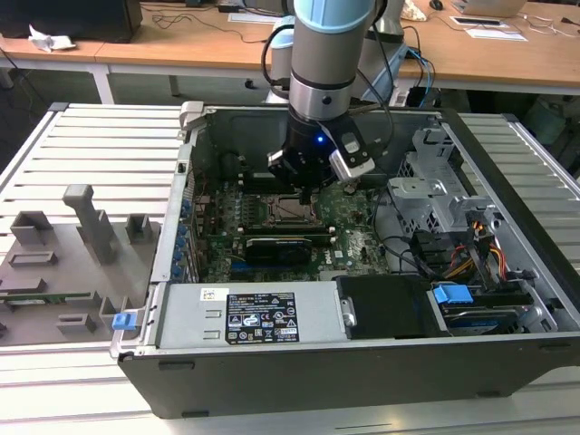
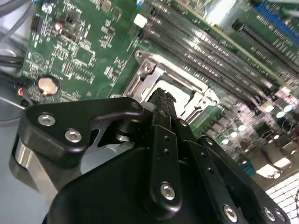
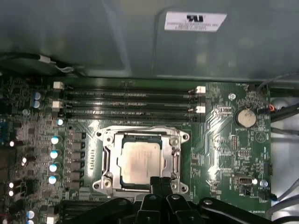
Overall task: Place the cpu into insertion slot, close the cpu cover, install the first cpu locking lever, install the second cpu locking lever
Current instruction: 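Install the second cpu locking lever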
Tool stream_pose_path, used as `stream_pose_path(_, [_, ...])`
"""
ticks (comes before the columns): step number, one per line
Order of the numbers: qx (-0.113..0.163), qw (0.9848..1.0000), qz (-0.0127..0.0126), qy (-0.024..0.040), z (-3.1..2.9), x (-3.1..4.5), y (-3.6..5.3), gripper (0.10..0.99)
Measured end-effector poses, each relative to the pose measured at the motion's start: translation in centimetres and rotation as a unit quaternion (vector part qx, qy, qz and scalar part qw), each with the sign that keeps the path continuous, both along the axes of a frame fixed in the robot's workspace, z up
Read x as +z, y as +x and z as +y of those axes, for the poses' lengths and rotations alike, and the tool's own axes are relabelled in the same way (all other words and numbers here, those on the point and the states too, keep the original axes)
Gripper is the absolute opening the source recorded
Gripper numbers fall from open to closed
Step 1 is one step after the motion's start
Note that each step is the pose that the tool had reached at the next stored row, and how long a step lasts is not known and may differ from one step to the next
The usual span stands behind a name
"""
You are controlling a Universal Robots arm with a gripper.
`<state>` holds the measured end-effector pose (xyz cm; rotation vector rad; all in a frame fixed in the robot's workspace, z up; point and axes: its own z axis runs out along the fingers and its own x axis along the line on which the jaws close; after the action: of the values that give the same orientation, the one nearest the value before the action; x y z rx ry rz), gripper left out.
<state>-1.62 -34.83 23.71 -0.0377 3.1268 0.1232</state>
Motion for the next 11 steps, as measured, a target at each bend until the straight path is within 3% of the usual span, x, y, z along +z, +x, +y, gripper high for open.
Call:
stream_pose_path(7, [0.0,1.0,0.0001,0.001,-1.46,-0.11,-0.07,0.106])
stream_pose_path(11, [0.0,1.0,0.0001,0.0012,-1.79,-0.12,-0.09,0.106])
